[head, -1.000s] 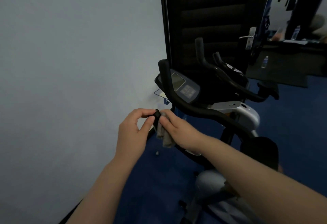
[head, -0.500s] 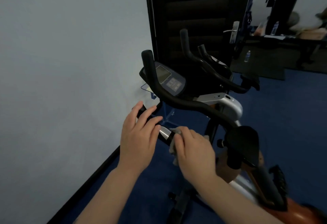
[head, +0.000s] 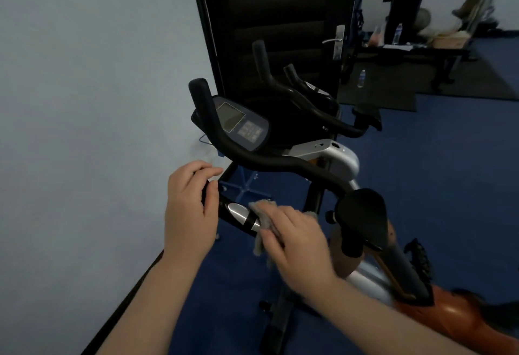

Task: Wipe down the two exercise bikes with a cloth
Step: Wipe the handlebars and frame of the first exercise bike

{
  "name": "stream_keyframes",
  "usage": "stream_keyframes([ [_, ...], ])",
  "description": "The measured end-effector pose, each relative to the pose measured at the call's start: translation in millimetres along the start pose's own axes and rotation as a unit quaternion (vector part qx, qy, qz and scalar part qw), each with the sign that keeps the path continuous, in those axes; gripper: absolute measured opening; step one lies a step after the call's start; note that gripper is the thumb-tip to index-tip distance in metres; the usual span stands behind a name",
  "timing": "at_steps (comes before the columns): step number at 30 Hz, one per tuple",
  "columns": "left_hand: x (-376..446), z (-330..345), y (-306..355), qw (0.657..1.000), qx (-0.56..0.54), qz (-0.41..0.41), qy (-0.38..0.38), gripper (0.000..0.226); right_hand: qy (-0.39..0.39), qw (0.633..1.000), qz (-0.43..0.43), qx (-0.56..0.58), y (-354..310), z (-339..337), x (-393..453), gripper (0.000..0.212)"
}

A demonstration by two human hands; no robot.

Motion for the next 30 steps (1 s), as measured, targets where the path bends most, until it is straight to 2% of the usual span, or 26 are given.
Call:
stream_keyframes([
  [2,-1,1,0,1.000,-0.016,-0.010,0.007,0.022,-0.006,0.998,-0.065,0.022,18,-11,-1,0.041],
  [3,-1,1,-1,1.000,-0.021,-0.012,0.009,0.022,0.011,0.998,-0.059,0.034,20,-11,-2,0.039],
  [6,-1,0,-2,0.999,-0.028,-0.017,0.008,0.021,0.066,0.996,0.057,0.029,-3,4,2,0.032],
  [8,0,-1,-2,0.999,-0.035,-0.018,0.007,0.021,0.031,0.995,0.090,-0.040,-22,17,13,0.036],
  [10,0,-2,-2,0.999,-0.043,-0.011,0.002,0.022,-0.025,0.993,0.080,-0.082,-27,19,25,0.042],
  [12,2,-6,-4,0.995,-0.087,-0.038,-0.004,0.022,-0.105,0.991,0.082,-0.033,-22,15,27,0.045],
  [14,6,-11,-9,0.981,-0.164,-0.101,-0.022,0.027,-0.151,0.985,0.086,-0.003,-18,8,20,0.053],
  [17,12,-17,-12,0.947,-0.275,-0.158,-0.047,0.032,-0.134,0.986,0.072,-0.061,-24,17,31,0.045],
  [20,13,-19,-9,0.931,-0.314,-0.180,-0.044,0.037,-0.141,0.986,0.061,-0.070,-45,46,61,0.037],
  [24,8,-19,-8,0.936,-0.298,-0.186,-0.033,0.040,-0.157,0.987,0.016,-0.006,-43,41,59,0.044],
  [26,7,-18,-7,0.940,-0.287,-0.184,-0.025,0.040,-0.184,0.982,0.020,0.046,-34,31,50,0.041],
  [28,6,-16,-6,0.942,-0.280,-0.185,-0.016,0.039,-0.201,0.973,0.069,0.094,-31,36,61,0.033],
  [30,6,-13,-4,0.941,-0.283,-0.183,0.001,0.037,-0.206,0.956,0.150,0.147,-36,50,79,0.034],
])
Point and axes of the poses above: each hand's wrist, its own x-axis towards the middle knuckle, its own z-axis out of the palm, y = z × x, the point moved 3 cm from there along x, towards the middle knuckle, and after that the axes turned 6 degrees about y, right-handed, at the moved point
